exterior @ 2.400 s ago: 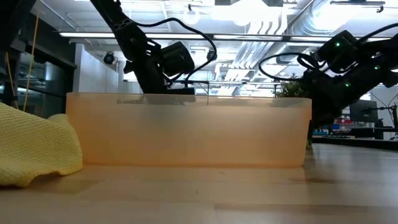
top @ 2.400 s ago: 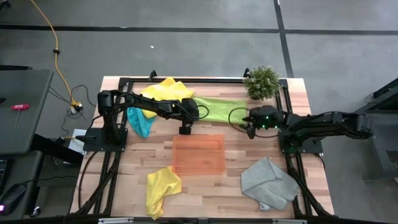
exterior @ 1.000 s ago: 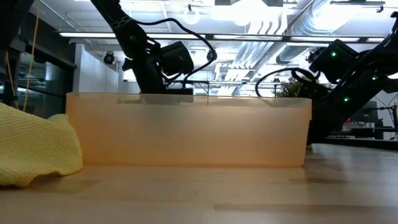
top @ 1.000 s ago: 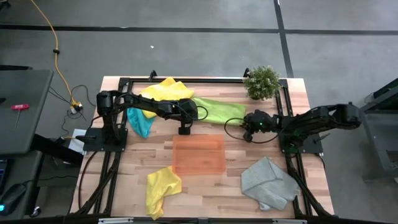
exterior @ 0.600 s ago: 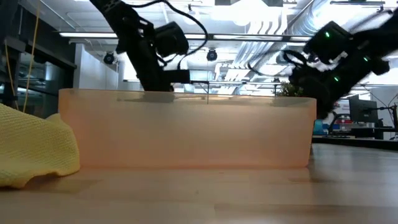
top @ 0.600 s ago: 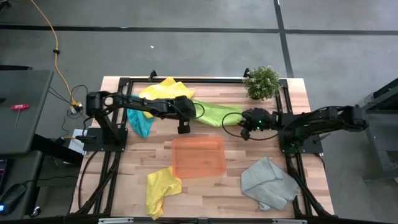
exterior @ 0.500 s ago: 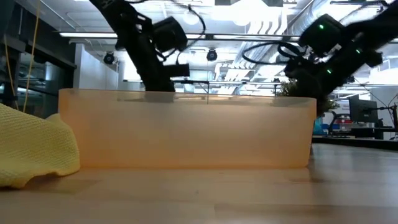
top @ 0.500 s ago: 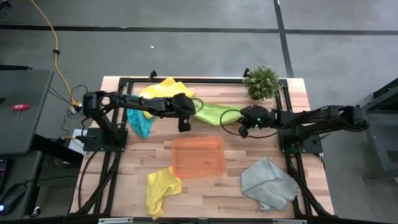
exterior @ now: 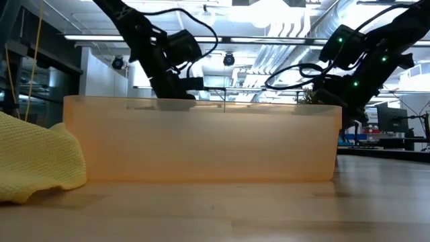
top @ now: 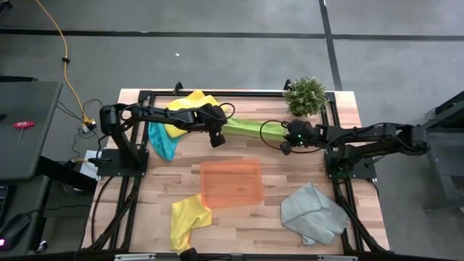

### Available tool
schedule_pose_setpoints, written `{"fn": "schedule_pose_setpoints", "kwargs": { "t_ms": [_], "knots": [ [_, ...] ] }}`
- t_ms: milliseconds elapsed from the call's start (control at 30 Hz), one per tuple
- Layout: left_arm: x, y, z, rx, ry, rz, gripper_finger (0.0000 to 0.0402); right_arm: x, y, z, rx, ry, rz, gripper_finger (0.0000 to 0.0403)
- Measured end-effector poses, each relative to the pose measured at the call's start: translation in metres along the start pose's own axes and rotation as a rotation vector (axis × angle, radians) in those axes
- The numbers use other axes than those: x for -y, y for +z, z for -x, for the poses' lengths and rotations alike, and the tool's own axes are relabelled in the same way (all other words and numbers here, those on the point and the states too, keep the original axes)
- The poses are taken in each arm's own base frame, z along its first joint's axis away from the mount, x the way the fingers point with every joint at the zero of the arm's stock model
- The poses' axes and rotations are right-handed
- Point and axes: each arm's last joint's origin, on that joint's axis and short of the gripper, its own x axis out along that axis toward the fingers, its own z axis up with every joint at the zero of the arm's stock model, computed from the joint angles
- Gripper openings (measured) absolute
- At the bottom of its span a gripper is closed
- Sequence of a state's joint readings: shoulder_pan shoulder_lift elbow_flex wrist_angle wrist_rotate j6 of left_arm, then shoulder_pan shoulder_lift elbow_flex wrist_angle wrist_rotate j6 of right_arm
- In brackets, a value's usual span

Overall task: Fold microfiber towels
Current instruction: Fold the green towel

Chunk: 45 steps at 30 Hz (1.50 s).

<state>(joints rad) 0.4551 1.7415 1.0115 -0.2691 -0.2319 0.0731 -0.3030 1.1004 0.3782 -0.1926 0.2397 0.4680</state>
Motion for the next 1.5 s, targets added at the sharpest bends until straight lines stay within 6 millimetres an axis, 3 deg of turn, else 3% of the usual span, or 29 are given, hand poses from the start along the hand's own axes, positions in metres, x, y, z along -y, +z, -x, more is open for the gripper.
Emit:
{"fn": "schedule_pose_setpoints", "kwargs": {
  "t_ms": [500, 1033, 1167, 1500],
  "knots": [
    [-0.013, -0.004, -0.038, 0.013, 0.124, 0.071, 0.0, 0.01, 0.014, -0.014, 0.105, -0.093, -0.108, 0.0],
    [-0.018, -0.001, -0.039, 0.045, 0.186, 0.082, 0.0008, 0.017, 0.015, -0.045, 0.109, -0.144, -0.148, 0.0003],
    [-0.018, -0.001, -0.039, 0.042, 0.199, 0.053, 0.0038, 0.016, 0.017, -0.045, 0.136, -0.134, -0.155, 0.0033],
    [-0.023, 0.002, -0.037, 0.014, 0.334, -0.074, 0.0149, 0.015, 0.026, -0.04, 0.227, -0.163, -0.088, 0.0176]
  ]
}}
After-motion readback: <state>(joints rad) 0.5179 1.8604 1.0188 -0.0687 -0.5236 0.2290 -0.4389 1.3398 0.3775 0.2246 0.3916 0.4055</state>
